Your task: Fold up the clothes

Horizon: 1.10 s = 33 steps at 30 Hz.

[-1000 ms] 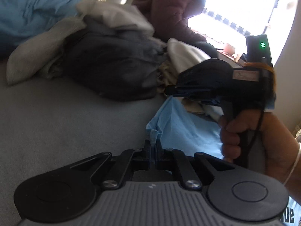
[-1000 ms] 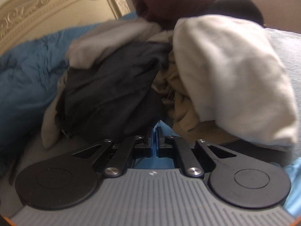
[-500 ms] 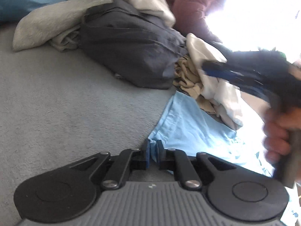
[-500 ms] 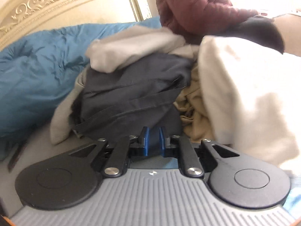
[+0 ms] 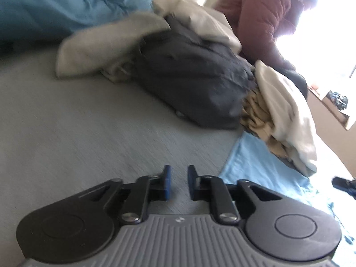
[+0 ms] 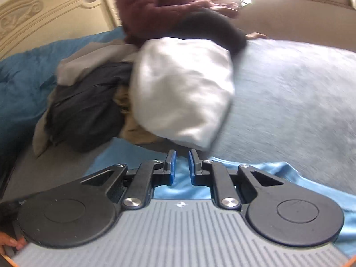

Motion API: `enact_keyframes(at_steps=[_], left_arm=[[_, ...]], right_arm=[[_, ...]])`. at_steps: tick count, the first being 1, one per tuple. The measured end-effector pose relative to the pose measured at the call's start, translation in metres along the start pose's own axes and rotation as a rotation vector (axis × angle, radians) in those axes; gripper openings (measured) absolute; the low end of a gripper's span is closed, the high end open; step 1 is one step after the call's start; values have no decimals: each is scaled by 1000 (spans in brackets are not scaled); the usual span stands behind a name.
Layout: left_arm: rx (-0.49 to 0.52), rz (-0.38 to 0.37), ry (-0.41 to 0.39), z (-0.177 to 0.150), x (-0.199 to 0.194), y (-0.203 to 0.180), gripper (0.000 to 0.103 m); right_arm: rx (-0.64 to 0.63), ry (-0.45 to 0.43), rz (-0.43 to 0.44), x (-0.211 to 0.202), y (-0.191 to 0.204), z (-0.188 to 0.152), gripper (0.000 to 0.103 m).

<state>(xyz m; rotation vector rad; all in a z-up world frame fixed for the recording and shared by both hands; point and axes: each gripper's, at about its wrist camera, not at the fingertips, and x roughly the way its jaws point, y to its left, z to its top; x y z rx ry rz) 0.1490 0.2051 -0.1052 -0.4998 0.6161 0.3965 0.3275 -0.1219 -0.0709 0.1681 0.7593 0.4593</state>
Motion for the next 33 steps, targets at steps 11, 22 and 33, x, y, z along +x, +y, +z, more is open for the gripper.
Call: enact_keyframes(at_steps=[11, 22, 33], left_arm=[[110, -3, 51, -5, 18, -21, 32], [136, -58, 34, -10, 20, -9, 32], [136, -50, 16, -11, 18, -4, 30]], right_arm=[[-196, 161, -57, 50, 20, -18, 11], [-79, 30, -323, 70, 1, 8, 10], [-45, 105, 63, 82, 65, -14, 16]])
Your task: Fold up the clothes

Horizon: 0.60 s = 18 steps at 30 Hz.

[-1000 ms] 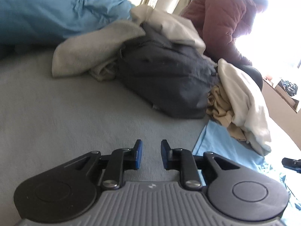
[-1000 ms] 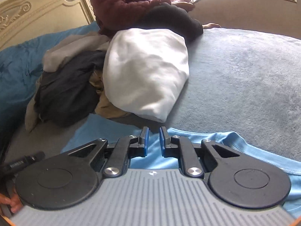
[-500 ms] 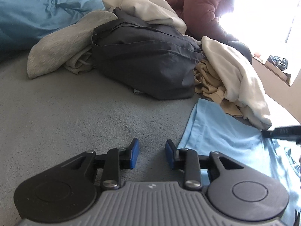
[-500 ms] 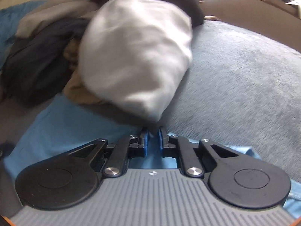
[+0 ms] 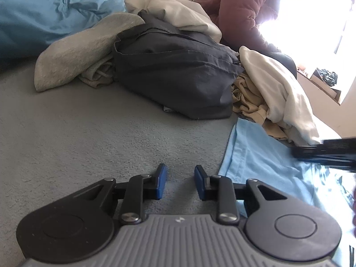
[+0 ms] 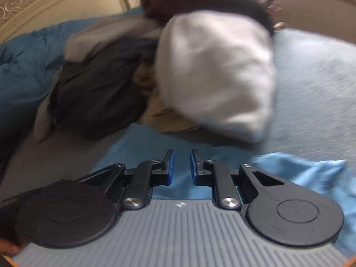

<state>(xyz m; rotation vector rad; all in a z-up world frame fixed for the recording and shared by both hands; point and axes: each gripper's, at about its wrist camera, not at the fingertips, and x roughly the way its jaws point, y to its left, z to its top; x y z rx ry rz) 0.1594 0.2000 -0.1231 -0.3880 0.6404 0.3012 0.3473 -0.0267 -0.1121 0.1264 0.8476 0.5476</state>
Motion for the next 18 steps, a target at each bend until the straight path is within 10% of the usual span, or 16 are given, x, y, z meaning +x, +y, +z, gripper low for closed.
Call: enact_keyframes(at_steps=[6, 10, 18], left_arm=[[-37, 11, 13, 7, -3, 3, 34], [-43, 80, -28, 12, -11, 4, 61], [36, 155, -106, 15, -28, -16, 65]], right_arm=[[214, -82, -12, -7, 3, 9, 17], [134, -137, -38, -89, -21, 20, 18], [177, -111, -372, -264, -132, -26, 21]])
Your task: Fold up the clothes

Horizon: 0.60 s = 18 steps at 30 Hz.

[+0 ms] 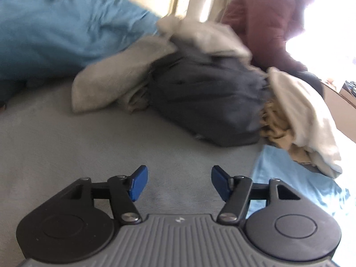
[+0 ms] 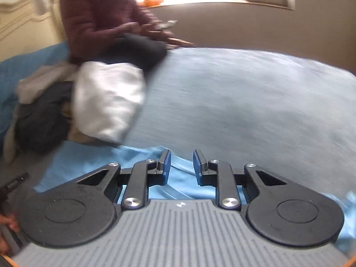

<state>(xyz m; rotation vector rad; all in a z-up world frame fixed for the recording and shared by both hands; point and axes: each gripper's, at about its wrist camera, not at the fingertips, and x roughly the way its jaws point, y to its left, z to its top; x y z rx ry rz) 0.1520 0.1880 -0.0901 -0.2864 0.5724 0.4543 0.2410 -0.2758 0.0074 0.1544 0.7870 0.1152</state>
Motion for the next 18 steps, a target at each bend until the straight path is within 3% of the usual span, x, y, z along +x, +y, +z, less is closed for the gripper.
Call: enact_keyframes(at_steps=[6, 11, 15, 18], left_arm=[[203, -195, -71, -10, -39, -56, 73], [349, -352, -17, -29, -66, -111, 73], [441, -497, 95, -56, -83, -156, 73], [529, -566, 145, -79, -95, -181, 73]], right_arm=[[196, -25, -241, -55, -120, -93, 21], [592, -80, -241, -58, -206, -149, 23], [585, -81, -274, -44, -220, -151, 29], [575, -77, -304, -31, -221, -153, 34]])
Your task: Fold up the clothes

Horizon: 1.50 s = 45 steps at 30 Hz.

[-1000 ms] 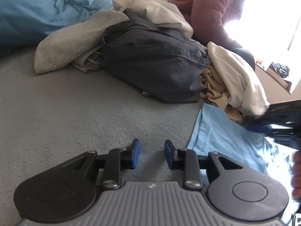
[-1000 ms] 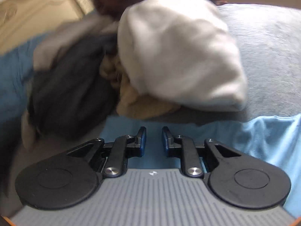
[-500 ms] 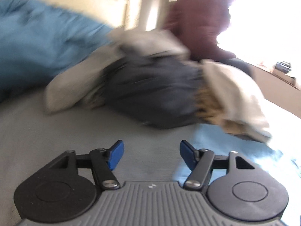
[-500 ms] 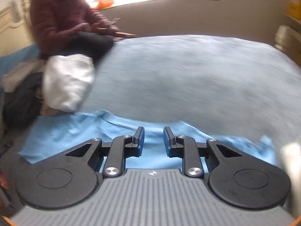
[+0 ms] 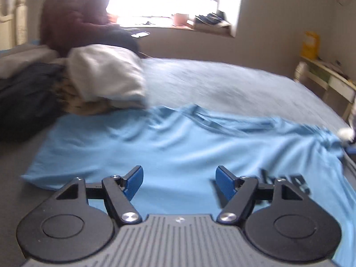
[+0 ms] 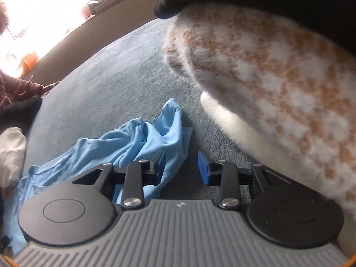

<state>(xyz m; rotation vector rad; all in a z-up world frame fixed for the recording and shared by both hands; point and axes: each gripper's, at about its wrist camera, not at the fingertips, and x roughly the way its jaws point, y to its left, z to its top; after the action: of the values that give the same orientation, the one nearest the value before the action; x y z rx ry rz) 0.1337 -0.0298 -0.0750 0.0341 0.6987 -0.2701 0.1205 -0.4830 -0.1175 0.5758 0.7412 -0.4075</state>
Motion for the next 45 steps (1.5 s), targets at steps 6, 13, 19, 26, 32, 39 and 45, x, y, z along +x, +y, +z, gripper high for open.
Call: enact_keyframes(at_steps=[6, 13, 19, 26, 32, 39, 45], left_arm=[[148, -68, 49, -10, 10, -47, 69], [348, -108, 157, 20, 40, -94, 67], [265, -80, 136, 35, 66, -116, 67], [79, -130, 117, 22, 75, -100, 68], [97, -110, 67, 23, 87, -109, 68], [86, -78, 74, 21, 102, -114, 68], [52, -81, 73, 27, 99, -107, 68]], right_arm=[[42, -22, -11, 27, -4, -6, 29], [-83, -68, 84, 23, 22, -2, 5], [-585, -137, 217, 12, 111, -16, 8], [-836, -28, 375, -18, 126, -64, 28], [-516, -49, 391, -28, 69, -36, 29], [-498, -30, 353, 15, 80, -26, 28], [-605, -57, 439, -13, 88, -53, 7]])
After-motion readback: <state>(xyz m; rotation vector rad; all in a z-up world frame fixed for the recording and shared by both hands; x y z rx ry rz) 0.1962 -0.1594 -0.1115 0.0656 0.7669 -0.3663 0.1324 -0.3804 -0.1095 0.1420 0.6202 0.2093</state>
